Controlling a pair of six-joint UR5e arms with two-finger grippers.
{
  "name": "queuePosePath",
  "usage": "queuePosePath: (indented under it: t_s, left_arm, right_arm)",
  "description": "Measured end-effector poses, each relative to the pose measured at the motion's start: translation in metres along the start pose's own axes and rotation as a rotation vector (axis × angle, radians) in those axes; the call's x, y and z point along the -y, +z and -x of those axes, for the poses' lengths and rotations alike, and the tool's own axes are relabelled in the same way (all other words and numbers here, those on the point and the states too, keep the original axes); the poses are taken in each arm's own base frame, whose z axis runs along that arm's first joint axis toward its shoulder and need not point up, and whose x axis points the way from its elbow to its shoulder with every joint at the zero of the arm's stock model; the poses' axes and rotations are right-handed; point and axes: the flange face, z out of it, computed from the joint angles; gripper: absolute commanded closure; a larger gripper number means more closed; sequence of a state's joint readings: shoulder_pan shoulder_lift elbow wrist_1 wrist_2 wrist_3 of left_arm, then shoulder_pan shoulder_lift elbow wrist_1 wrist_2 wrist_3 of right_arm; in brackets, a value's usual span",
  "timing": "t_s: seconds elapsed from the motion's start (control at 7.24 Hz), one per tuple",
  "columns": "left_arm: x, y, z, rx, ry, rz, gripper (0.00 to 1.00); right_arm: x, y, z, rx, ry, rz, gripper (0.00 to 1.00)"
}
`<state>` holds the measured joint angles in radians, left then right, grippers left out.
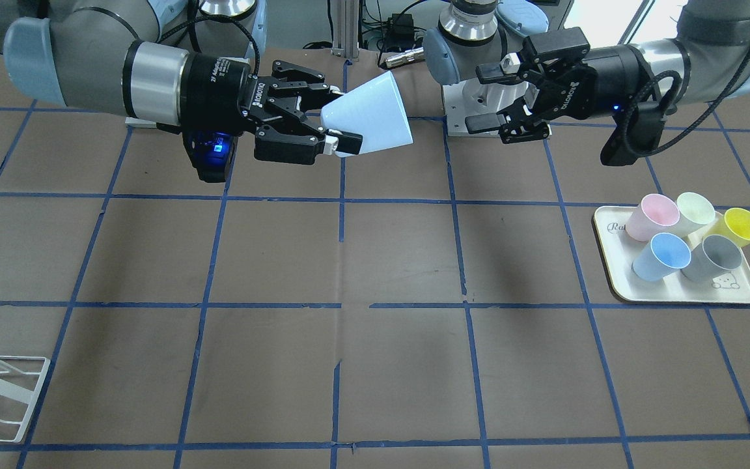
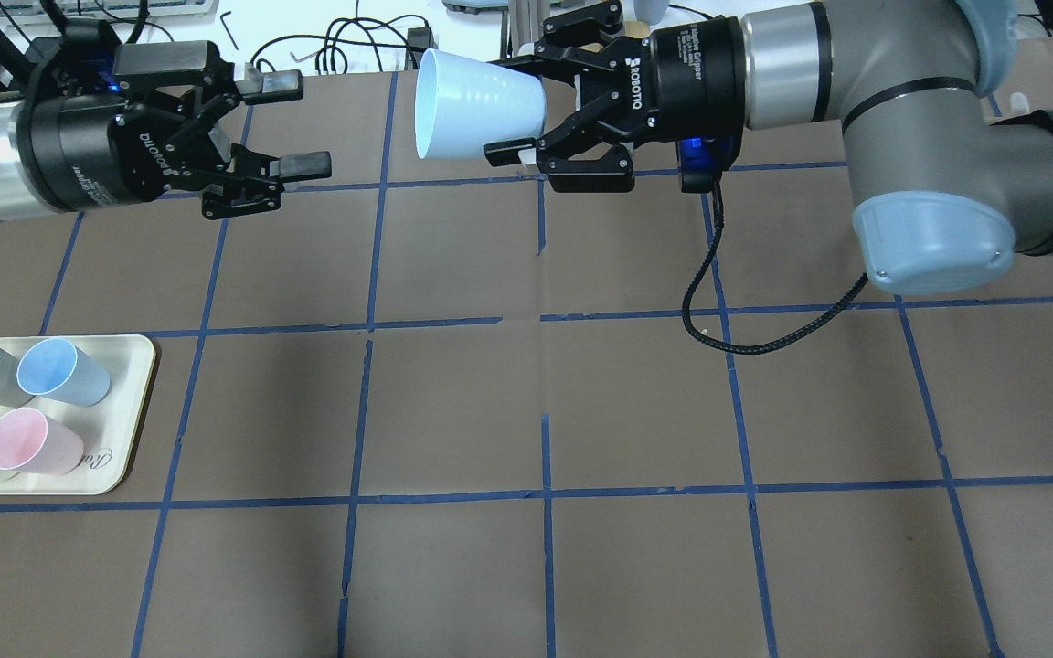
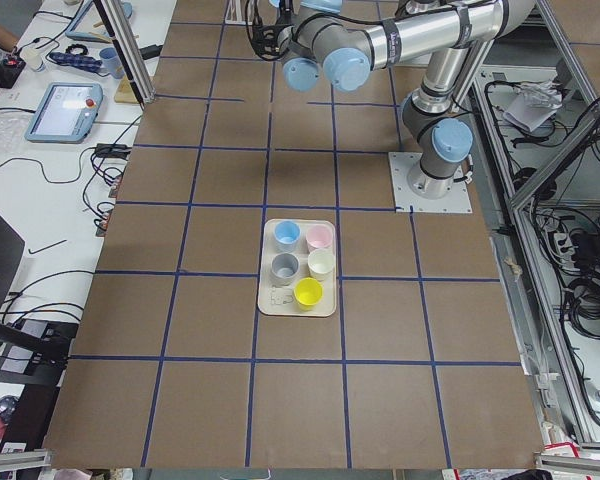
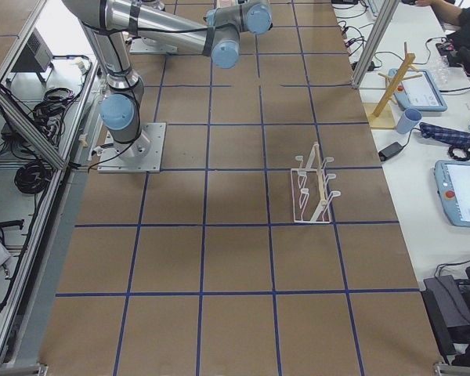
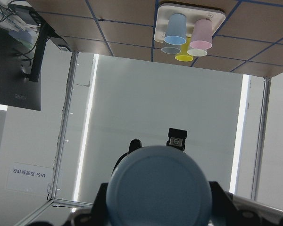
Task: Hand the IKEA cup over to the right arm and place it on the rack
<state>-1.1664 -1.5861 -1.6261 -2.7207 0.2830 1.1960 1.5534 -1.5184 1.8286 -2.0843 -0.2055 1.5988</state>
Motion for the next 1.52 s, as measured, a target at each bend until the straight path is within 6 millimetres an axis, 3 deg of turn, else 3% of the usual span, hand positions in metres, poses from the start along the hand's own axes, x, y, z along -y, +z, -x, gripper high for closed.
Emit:
queuePosePath:
  t_s: [0.55, 0.83, 0.97, 1.11, 1.52]
  left_arm:
    - [-0.007, -0.073, 0.007, 0.183, -0.001, 0.145, 0.23]
    - [0.006, -0.093, 0.008, 0.353, -0.020, 0.177, 0.19]
    - [0.018, -0.091, 0.012, 0.442, -0.045, 0.178, 0.15]
    - [0.031, -0.073, 0.012, 0.573, -0.078, 0.184, 0.08]
    - [0.052, 0.023, -0.002, 1.119, -0.084, 0.106, 0.00]
  right_arm:
    - [-0.036, -0.024, -0.030, 0.038, -0.289, -0.250, 1.00]
    - [-0.036, -0.027, -0.042, 0.016, -0.421, -0.352, 1.00]
    - [-0.028, -0.028, -0.047, -0.023, -0.492, -0.437, 1.00]
    - [-0.015, -0.030, -0.056, -0.108, -0.569, -0.540, 1.00]
    - [0.018, -0.061, -0.080, -0.481, -0.743, -0.879, 1.00]
